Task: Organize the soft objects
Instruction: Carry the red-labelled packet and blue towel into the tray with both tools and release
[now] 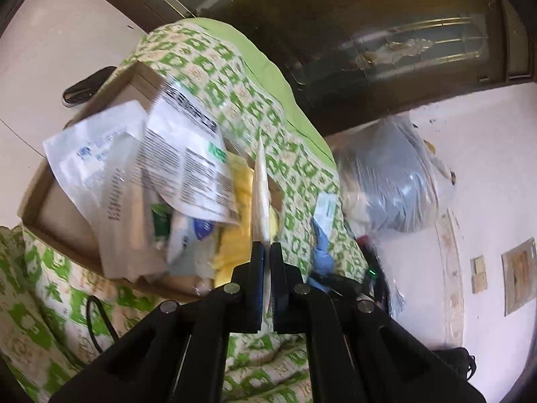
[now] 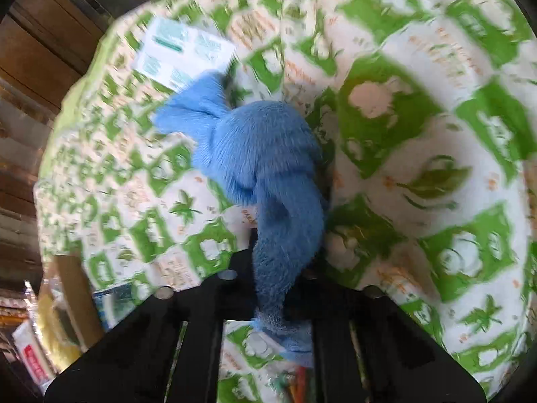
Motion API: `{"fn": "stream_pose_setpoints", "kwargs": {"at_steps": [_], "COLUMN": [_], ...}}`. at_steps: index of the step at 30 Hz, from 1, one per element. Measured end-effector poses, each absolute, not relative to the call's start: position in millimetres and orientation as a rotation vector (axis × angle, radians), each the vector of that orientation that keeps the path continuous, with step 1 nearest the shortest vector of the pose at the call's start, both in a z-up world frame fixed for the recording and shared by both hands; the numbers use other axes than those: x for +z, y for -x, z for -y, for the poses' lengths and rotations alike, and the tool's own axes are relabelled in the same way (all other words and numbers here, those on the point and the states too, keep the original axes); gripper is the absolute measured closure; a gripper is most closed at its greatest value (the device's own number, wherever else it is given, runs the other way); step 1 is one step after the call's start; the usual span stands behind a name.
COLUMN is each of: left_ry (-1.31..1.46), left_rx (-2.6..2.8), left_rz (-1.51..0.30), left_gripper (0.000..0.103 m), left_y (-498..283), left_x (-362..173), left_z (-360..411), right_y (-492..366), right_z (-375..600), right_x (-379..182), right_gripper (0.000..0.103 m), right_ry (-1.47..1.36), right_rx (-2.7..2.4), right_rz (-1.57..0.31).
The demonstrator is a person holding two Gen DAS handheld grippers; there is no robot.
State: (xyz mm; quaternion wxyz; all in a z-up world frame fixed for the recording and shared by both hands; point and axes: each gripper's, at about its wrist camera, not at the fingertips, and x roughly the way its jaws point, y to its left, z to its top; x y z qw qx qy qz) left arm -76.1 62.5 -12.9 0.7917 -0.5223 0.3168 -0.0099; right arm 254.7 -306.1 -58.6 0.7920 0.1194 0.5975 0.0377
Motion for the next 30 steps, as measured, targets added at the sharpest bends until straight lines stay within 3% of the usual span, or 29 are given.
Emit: {"fn": "stream_pose_setpoints", "kwargs": {"at_steps": [8,19,26,30], "left_ry": [1.125,1.134,1.098,1.077], "left_rx": [-0.002,0.043,0.119,0.182], "left_rz": [-0.655,-0.635,-0.658,-0.709], "left_gripper": [0.102,0.102,0.102,0.102], "left_y": [74.2,74.8,77.5,75.6], "left_x": [-19.0,-23.0,-24.8,-31.9], "left_z": [-72.0,-83.2,-84.5,-84.1], "right_y": [-208.4,-129.8,-99.1,-90.9], "right_z": [299.1,196.5,110.5,74.6], "right_x": [14.6,108.1,84.6,35.0], "right_gripper": [0.097,0.098,0.098,0.098], "right_ry": [-0.39,-0.472,-0.394,-0.277], "right_rx": [0.313,0.81,1.052,1.078], "right_rz": [-1.041,-0.755,-0.803,-0.987]}}
